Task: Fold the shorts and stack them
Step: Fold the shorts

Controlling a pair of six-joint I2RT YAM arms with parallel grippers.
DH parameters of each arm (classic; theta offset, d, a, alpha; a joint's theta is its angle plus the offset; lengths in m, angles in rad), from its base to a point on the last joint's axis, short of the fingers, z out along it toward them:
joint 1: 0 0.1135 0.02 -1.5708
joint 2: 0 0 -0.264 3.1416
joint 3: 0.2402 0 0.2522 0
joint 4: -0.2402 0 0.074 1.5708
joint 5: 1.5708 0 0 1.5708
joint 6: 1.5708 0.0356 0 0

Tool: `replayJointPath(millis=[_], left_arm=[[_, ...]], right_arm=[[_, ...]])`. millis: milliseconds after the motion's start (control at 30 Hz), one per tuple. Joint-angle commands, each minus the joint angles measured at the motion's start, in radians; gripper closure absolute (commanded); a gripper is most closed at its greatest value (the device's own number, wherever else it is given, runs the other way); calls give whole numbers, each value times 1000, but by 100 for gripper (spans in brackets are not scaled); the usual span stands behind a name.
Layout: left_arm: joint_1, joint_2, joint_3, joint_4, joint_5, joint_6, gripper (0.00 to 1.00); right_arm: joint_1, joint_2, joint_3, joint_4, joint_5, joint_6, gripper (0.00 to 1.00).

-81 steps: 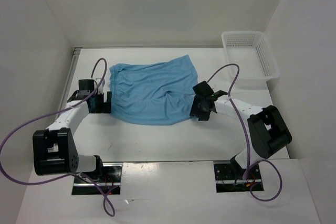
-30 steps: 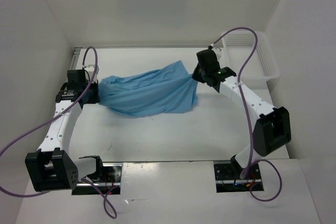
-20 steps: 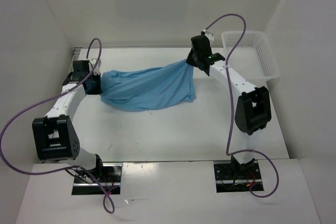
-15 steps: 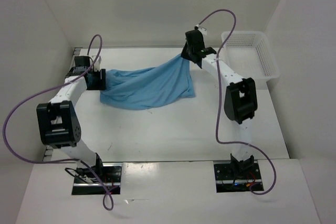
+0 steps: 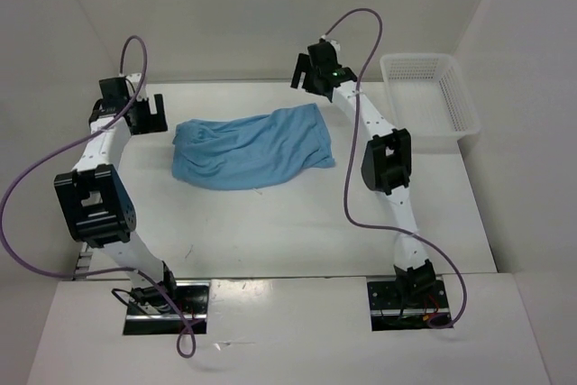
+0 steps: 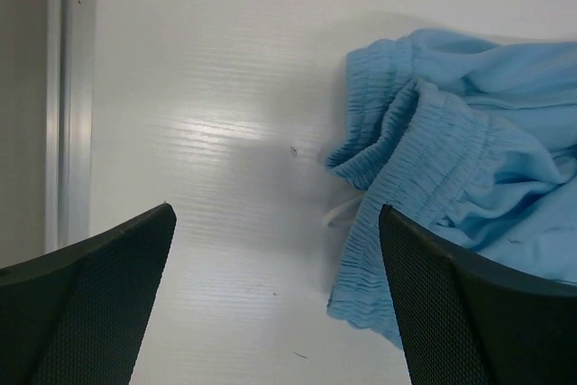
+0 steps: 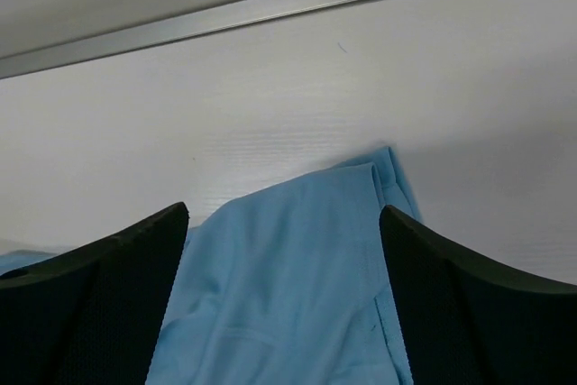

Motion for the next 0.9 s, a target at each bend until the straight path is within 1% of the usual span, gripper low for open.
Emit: replayJointPath(millis=[0, 33, 67, 100, 133, 167, 200, 300, 367, 400, 433, 467, 500, 533, 567, 600, 633, 700, 767, 833, 867], left_arm=[[-11, -85, 21, 5, 62, 4, 0], [-22, -94, 21, 15, 49, 4, 0], [-31, -105, 7, 25, 49, 4, 0], [-45, -105, -11, 38, 96, 4, 0], [-45, -105, -23, 76, 120, 4, 0], [-80, -105, -34, 94, 143, 4, 0], [-99, -105, -34, 94, 144, 4, 0], [-177, -44, -14, 98, 156, 4, 0], [-212, -7, -5, 87, 156, 4, 12], [-237, 2, -5, 87, 173, 4, 21], [-237, 12, -14, 117, 217, 4, 29], [-246, 28, -39, 134, 248, 4, 49], [-246, 38, -49, 163, 275, 4, 57], [-260, 47, -50, 163, 289, 4, 64], [-269, 67, -50, 163, 279, 4, 74], [-280, 78, -50, 163, 267, 4, 77], [-289, 102, -50, 153, 241, 4, 80], [-301, 130, -50, 153, 227, 4, 81], [-286, 174, -31, 153, 198, 4, 86], [-272, 200, -31, 163, 165, 4, 92], [-257, 225, -7, 163, 139, 4, 94]], right_arm=[[14, -224, -248, 62, 18, -49, 7], [14, -287, -353, 122, 18, -59, 5], [14, -417, -453, 240, 4, -59, 2], [-1, -473, -624, 285, -20, -59, 0], [-1, -522, -686, 313, -60, -59, 0], [-10, -594, -770, 337, -61, -59, 0], [-10, -610, -796, 337, -71, -91, 0], [-1, -610, -840, 296, -71, -91, 0], [-1, -596, -883, 296, -91, -68, 0], [-1, -581, -892, 311, -108, -68, 0], [-1, -570, -893, 311, -158, -57, 2], [-1, -558, -902, 331, -191, -57, 3], [-1, -526, -902, 345, -221, -57, 7], [-1, -507, -902, 345, -247, -57, 9], [10, -486, -874, 345, -292, -48, 13], [10, -443, -863, 345, -304, -48, 17], [22, -423, -851, 327, -305, -48, 30], [37, -391, -842, 327, -314, -48, 42], [48, -352, -842, 327, -305, -39, 51], [48, -331, -853, 327, -265, 6, 53], [48, -331, -878, 339, -265, 6, 56]])
